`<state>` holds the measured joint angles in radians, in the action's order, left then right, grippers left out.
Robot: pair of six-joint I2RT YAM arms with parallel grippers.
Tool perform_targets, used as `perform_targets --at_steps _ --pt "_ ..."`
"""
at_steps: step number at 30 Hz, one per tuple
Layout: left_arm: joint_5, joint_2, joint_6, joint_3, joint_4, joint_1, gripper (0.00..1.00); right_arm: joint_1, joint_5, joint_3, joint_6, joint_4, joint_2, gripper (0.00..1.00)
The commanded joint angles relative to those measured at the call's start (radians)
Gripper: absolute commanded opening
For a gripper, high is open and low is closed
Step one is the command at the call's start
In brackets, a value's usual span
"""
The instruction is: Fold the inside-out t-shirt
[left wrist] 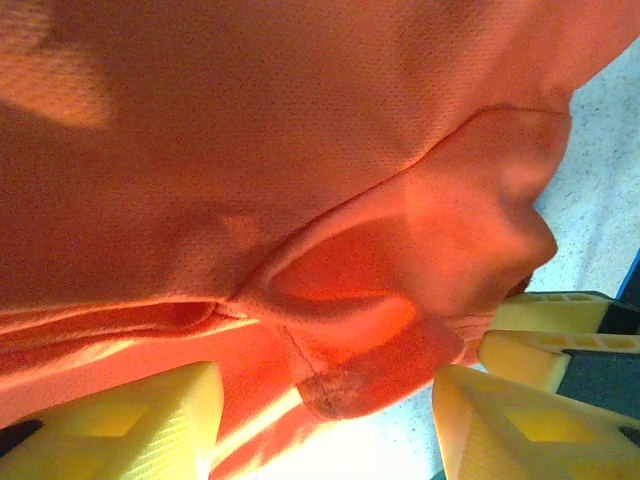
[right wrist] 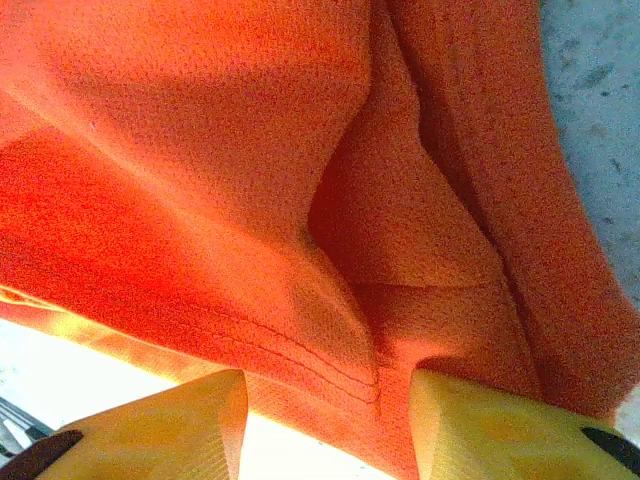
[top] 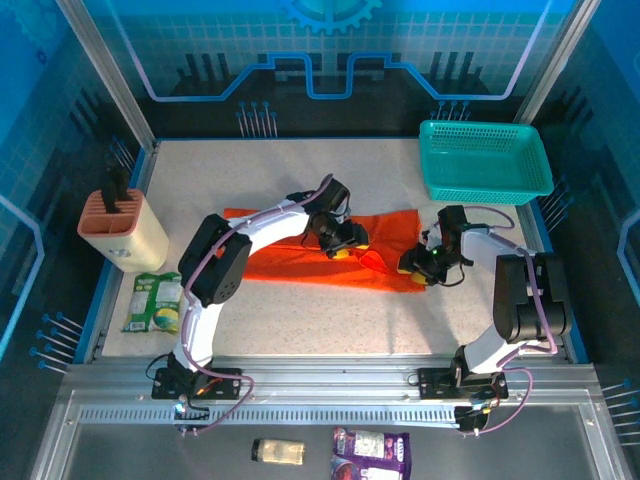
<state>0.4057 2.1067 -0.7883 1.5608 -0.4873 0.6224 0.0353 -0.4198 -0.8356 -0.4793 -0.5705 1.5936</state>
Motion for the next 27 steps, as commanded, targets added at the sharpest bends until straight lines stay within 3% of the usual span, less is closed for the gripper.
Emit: perform_targets --at_steps 1,6,14,22,25,27 --pt "0.026 0.034 -0.052 0.043 -0.019 0.031 0.58 -0.012 -0.01 0.012 -0.005 0.01 0.008 0.47" --pt "0.034 0.041 -0.068 0.029 -0.005 0.043 0.53 -0.012 -0.018 0.019 -0.011 0.022 0.008 0.46" --pt "0.031 0.015 -0.077 -0.001 0.013 0.046 0.27 -0.013 -0.04 0.025 -0.02 0.044 0.003 0.37" --pt "0.023 -0.02 -0.073 -0.03 0.024 0.045 0.03 -0.012 -0.048 0.023 -0.024 0.051 0.002 0.14" --pt "0.02 -0.036 -0.074 -0.03 0.029 0.042 0.0 -0.012 -0.047 0.02 -0.025 0.044 -0.02 0.01" --pt "0.015 -0.046 -0.071 -0.023 0.021 0.04 0.0 -0.012 -0.044 0.017 -0.027 0.032 -0.048 0.0"
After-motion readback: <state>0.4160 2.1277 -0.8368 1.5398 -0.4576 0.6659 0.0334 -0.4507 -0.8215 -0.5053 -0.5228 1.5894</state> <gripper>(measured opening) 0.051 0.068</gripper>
